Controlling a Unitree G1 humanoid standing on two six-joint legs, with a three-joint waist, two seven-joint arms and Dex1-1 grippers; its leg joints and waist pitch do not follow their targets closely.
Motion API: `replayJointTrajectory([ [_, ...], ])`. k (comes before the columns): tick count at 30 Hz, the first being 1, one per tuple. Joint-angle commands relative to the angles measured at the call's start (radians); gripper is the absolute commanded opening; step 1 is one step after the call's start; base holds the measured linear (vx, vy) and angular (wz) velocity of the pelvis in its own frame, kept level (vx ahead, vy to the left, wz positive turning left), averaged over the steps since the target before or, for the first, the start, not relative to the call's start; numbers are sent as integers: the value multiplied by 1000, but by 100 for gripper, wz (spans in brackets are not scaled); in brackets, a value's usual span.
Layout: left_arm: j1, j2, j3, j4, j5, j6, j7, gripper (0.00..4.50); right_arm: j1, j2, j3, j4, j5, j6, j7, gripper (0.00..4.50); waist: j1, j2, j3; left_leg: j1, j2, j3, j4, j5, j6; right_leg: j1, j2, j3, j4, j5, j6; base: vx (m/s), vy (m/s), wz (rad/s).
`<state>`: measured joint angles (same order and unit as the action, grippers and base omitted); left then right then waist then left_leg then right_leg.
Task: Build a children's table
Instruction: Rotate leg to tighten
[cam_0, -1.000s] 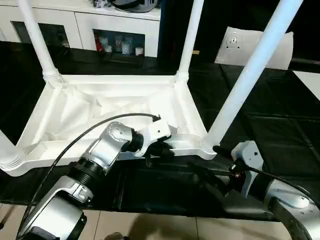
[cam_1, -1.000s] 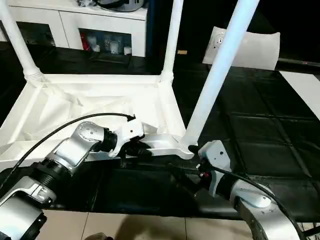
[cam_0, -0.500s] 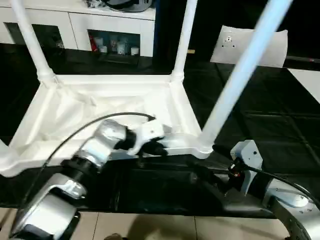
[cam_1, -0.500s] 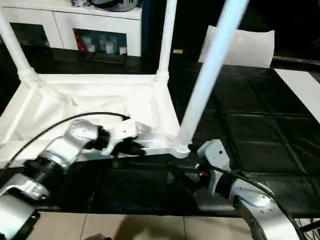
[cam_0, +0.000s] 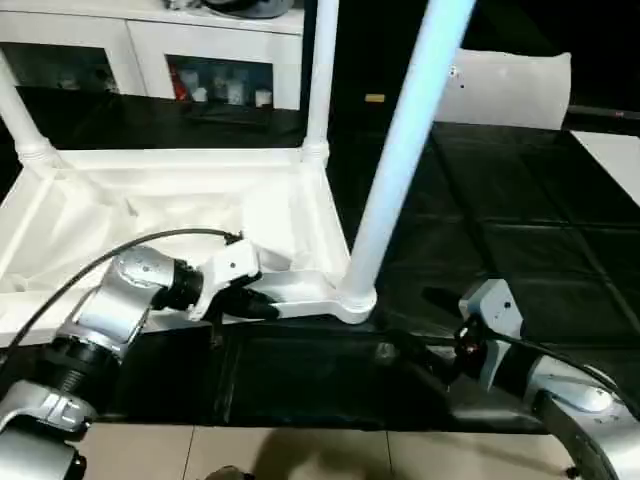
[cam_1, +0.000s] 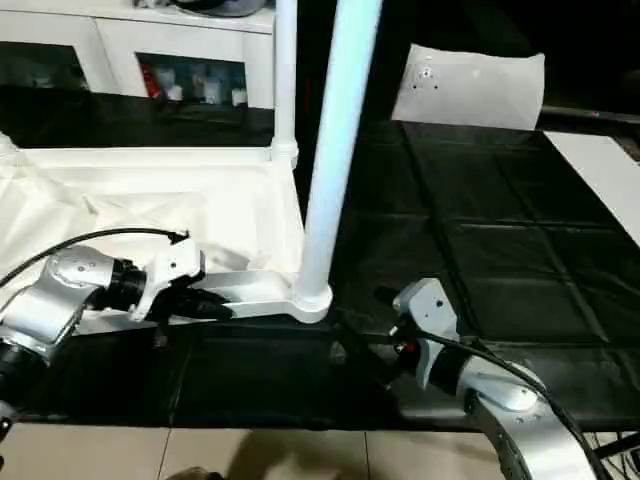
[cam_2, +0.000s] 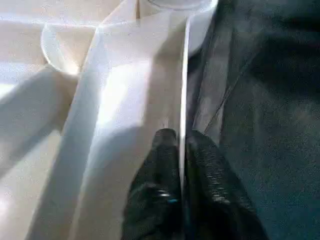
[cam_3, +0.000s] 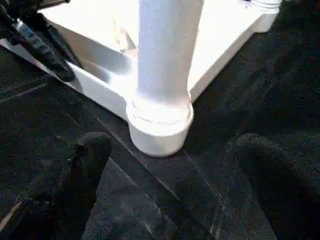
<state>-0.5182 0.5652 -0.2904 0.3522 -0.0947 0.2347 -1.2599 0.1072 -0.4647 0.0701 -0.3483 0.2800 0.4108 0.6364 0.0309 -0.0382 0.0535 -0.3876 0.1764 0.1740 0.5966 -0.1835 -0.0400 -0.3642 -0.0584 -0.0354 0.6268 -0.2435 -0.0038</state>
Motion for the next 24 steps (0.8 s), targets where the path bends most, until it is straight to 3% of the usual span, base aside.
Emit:
replayJointTrajectory([
  [1, -22, -8, 10, -20, -6, -29, 14, 74, -13, -7, 0, 2, -5, -10, 7, 450, 4, 11, -53, 30, 62, -17, -75, -163, 24, 27, -85, 46, -69, 0, -253, 0, 0, 0],
  [3, -28, -26, 14, -11, 5, -39, 39, 99, -16, -8, 0, 1, -4, -9, 8, 450, 9, 11, -54, 31, 61, -16, -73, -164, 23, 28, -87, 47, -69, -7, -242, 0, 0, 0],
  [12, -38, -92, -24, 24, 21, -10, 69, 99, -33, -4, 14, 9, -12, -14, 7, 450, 16, 6, -57, 29, 60, -18, -72, -153, 20, 30, -86, 46, -69, -17, -225, 0, 0, 0],
  [24, -73, -144, -51, 141, 81, -60, 129, 99, -48, -6, 26, 23, -21, -22, 11, 450, 20, 3, -57, 28, 60, -18, -70, -144, 34, 30, -87, 45, -71, -15, -223, 0, 0, 0],
])
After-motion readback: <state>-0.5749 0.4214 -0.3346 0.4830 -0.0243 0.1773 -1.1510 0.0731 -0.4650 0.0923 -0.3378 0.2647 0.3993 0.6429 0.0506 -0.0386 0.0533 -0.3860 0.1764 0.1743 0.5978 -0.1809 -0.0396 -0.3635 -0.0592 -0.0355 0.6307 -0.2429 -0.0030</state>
